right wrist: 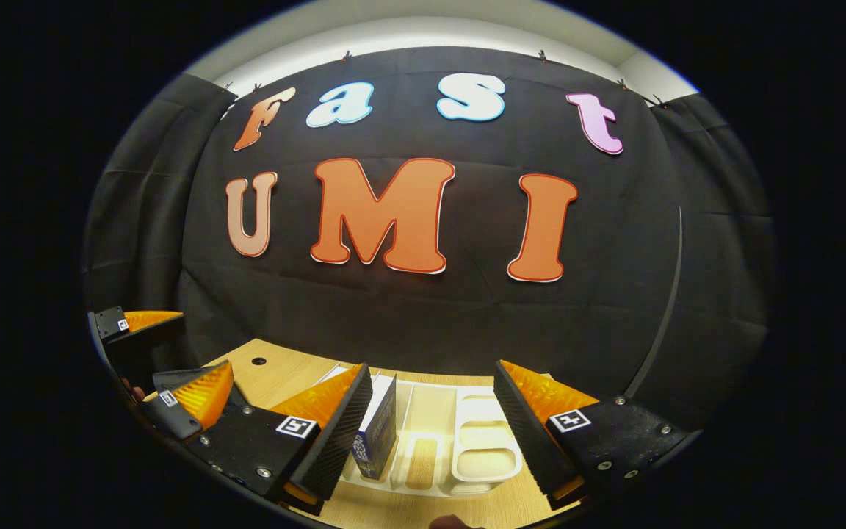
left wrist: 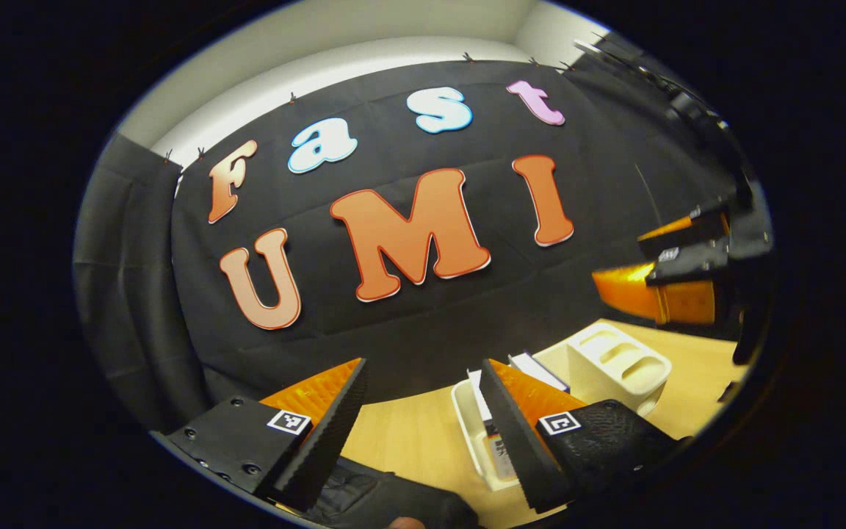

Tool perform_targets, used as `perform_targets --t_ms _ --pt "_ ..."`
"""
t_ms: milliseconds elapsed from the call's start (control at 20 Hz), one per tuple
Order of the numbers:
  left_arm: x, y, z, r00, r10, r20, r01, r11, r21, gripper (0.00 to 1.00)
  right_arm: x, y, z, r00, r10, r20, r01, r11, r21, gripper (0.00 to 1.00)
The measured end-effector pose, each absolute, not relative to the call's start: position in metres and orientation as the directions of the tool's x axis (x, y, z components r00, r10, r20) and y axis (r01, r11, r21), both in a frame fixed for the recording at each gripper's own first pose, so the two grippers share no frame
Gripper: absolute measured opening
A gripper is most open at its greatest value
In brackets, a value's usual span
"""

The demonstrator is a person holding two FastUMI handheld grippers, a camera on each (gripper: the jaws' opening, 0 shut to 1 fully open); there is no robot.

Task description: Open the schoolbag, grab two books from the bookshelf and put them into the schoolbag.

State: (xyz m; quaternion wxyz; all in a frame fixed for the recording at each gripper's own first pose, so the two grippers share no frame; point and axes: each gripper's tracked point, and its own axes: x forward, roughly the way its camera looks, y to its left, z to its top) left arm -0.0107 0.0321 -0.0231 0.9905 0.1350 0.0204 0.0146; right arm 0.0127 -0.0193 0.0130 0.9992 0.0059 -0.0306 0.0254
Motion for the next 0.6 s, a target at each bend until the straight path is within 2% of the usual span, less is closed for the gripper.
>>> perform_targets --t_ms 200,300,400,600 --pt "-0.022 0.048 -0.044 0.993 0.061 -0.100 -0.018 0.921 0.389 0.98 0.012 -0.020 0.010 0.996 0.061 0.063 -0.060 0.998 -0.004 0.99" --pt "-0.030 0.053 -0.061 0.987 0.058 -0.147 0.006 0.917 0.399 0.98 0.011 -0.023 0.007 0.997 0.040 0.065 -0.037 0.999 -0.039 0.99" --pt "-0.043 0.062 -0.074 0.973 0.106 -0.205 0.000 0.888 0.459 0.98 0.012 -0.022 0.002 0.996 0.060 0.061 -0.056 0.997 -0.058 0.99" --pt "-0.047 0.074 -0.092 0.956 0.106 -0.275 0.066 0.832 0.550 0.98 0.012 -0.028 0.002 0.996 0.063 0.063 -0.060 0.997 -0.038 0.99"
